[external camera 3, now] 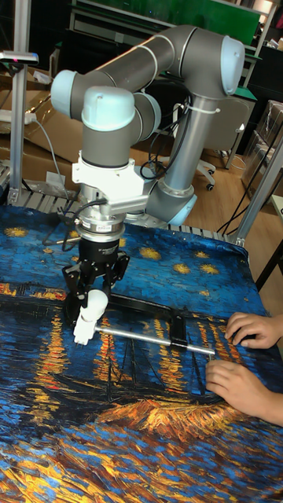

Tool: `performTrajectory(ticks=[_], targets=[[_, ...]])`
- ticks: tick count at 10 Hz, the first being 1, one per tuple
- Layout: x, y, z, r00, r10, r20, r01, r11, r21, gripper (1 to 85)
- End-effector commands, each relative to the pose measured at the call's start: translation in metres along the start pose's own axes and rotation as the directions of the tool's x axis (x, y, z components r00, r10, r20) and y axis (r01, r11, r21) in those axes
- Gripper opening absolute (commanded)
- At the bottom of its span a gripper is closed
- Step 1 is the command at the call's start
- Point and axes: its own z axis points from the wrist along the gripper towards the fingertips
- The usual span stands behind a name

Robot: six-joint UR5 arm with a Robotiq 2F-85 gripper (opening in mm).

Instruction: Install the light bulb by rotating it

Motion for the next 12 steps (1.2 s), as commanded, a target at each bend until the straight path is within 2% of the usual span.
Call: performTrajectory(ticks=[1, 3, 4, 7, 8, 11, 12], targets=[[-0.001, -0.004, -0.003, 0.993, 0.119, 0.012, -0.119, 0.993, -0.006, 28.7], [0.002, -0.002, -0.004, 0.987, 0.164, 0.004, -0.164, 0.986, -0.022, 30.3], [0.003, 0.001, -0.003, 0.986, 0.168, -0.005, -0.168, 0.985, -0.032, 35.0], [0.015, 0.008, -0.004, 0.988, 0.145, -0.056, -0.149, 0.986, -0.07, 56.0], [0.021, 0.011, -0.005, 0.987, 0.14, -0.082, -0.146, 0.986, -0.079, 60.7], [0.028, 0.016, -0.008, 0.989, 0.093, -0.111, -0.104, 0.99, -0.099, 68.7], [0.035, 0.003, -0.012, 0.989, 0.009, -0.15, -0.014, 0.999, -0.036, 69.0]])
